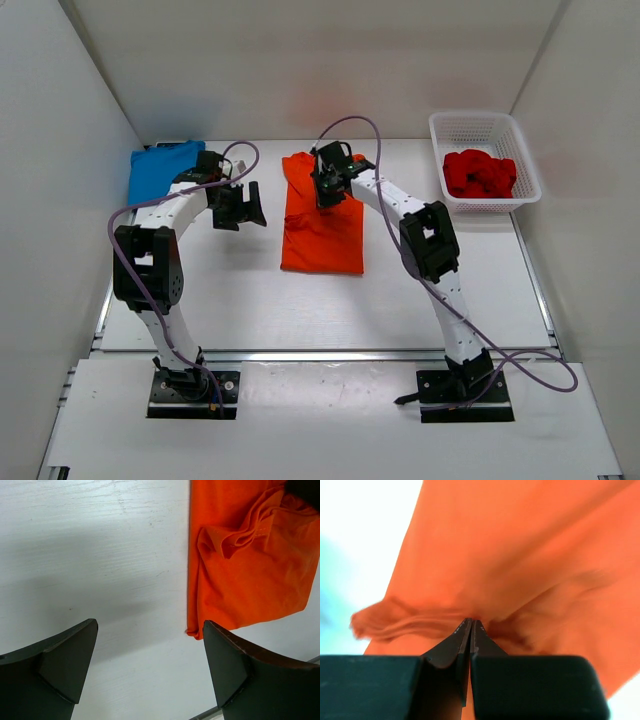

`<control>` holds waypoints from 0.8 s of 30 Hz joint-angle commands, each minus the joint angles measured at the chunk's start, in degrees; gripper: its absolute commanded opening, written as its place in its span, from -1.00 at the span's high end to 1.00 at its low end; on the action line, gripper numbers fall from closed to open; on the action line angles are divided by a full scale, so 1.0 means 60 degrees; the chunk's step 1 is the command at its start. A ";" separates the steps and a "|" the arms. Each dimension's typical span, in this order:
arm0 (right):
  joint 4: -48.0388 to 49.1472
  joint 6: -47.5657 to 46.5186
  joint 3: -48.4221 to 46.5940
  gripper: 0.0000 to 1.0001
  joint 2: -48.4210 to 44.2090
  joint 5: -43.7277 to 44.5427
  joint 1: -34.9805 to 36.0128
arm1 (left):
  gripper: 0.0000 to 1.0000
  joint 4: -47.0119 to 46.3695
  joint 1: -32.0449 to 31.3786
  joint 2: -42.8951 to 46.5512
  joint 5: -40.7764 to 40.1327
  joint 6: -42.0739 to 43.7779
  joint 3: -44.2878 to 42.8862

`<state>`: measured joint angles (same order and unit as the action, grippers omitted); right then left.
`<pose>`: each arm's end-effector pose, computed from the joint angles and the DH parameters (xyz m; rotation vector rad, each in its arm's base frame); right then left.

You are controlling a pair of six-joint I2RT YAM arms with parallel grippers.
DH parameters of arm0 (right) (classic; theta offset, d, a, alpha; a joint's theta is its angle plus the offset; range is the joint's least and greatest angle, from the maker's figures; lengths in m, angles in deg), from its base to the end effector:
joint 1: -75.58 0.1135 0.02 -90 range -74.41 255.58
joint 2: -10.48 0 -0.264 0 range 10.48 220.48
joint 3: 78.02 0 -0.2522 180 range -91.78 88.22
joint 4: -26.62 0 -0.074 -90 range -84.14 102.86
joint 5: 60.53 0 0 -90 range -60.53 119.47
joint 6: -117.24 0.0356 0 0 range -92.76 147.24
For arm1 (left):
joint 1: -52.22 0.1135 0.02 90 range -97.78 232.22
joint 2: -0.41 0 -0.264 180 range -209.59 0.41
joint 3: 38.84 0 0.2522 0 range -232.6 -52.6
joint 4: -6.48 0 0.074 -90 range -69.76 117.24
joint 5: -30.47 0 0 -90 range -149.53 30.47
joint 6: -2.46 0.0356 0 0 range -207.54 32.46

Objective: Fold and stack the t-shirts
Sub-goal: Fold the folded rectangular tshirt in 1/3 of the way

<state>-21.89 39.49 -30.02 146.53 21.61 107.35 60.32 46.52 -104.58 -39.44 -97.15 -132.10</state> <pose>0.4464 0.2822 0.1922 -0.4894 2.4962 0.4849 0.3766 -0.0499 0.2194 0.0114 2.7159 -0.5547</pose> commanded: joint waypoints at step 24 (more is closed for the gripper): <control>0.2832 0.0141 0.4547 0.15 -0.3107 -0.2672 -0.2219 | -0.71 -0.0527 -0.2347 -0.1969 -0.0244 0.4927 -0.2789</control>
<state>-7.37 41.85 0.32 125.77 9.30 92.78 57.26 32.21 -116.23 -39.46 -71.22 -147.38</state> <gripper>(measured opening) 0.425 0.855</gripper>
